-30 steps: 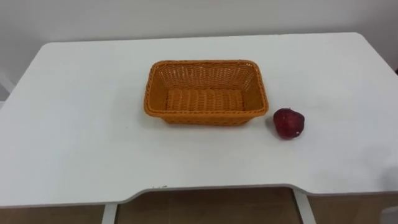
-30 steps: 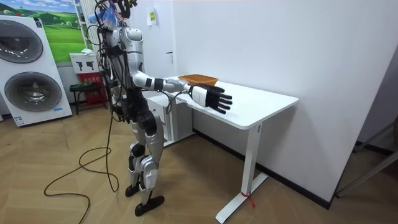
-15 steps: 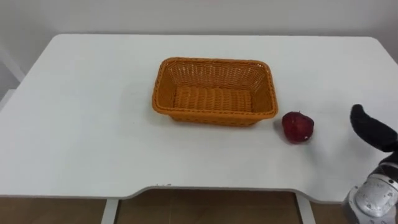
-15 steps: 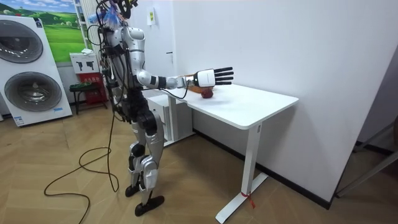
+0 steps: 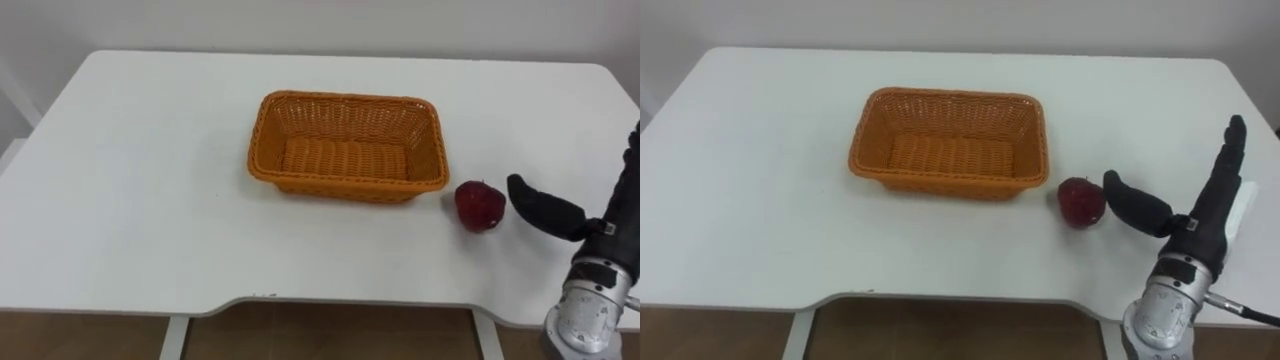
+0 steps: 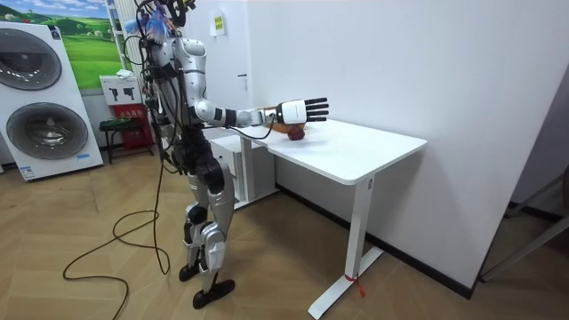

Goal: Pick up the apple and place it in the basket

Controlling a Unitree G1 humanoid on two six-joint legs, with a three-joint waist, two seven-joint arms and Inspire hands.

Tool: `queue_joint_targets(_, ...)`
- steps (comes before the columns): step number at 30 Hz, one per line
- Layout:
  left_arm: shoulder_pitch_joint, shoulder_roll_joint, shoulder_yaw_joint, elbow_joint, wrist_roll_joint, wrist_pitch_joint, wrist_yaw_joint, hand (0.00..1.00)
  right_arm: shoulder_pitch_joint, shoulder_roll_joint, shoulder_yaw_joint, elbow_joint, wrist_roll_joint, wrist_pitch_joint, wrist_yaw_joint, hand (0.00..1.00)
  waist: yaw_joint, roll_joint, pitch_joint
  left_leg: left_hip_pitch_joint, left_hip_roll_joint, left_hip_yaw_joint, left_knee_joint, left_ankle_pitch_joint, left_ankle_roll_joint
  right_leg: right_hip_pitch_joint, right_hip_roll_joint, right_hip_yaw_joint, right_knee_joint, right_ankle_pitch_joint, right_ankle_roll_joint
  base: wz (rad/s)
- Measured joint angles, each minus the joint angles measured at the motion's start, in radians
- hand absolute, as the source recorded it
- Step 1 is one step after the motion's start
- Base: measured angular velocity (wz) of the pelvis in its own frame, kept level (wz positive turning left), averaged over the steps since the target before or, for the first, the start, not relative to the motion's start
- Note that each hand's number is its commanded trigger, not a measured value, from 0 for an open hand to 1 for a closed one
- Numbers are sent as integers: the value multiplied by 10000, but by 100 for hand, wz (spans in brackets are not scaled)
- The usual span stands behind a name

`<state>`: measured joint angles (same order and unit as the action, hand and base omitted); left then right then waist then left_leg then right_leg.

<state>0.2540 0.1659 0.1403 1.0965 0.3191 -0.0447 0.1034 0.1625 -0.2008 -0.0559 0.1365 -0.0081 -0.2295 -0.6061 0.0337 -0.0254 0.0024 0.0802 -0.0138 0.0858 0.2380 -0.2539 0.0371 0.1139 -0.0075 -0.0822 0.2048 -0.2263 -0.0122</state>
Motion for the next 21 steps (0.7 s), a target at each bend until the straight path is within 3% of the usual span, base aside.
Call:
queue_joint_targets(12,35,49,-4,-42,10,6,-105,0,166,-19,-14,602,40,103,1064,0,-39,-53,-7,37,-1,-58,29,1,2,124,-14,-49,-15,0,0,1)
queue_joint_targets(16,103,99,-1,-40,14,21,-368,0,210,-24,-24,828,38,165,1689,0,-52,-172,33,22,-2,-60,42,1,2,133,-13,-77,-18,1,-1,0)
queue_joint_targets(21,205,124,3,-37,14,30,-632,0,134,-171,-57,817,31,361,2206,0,-44,-259,1,-8,-2,-68,47,0,4,101,-24,-98,-22,3,4,0)
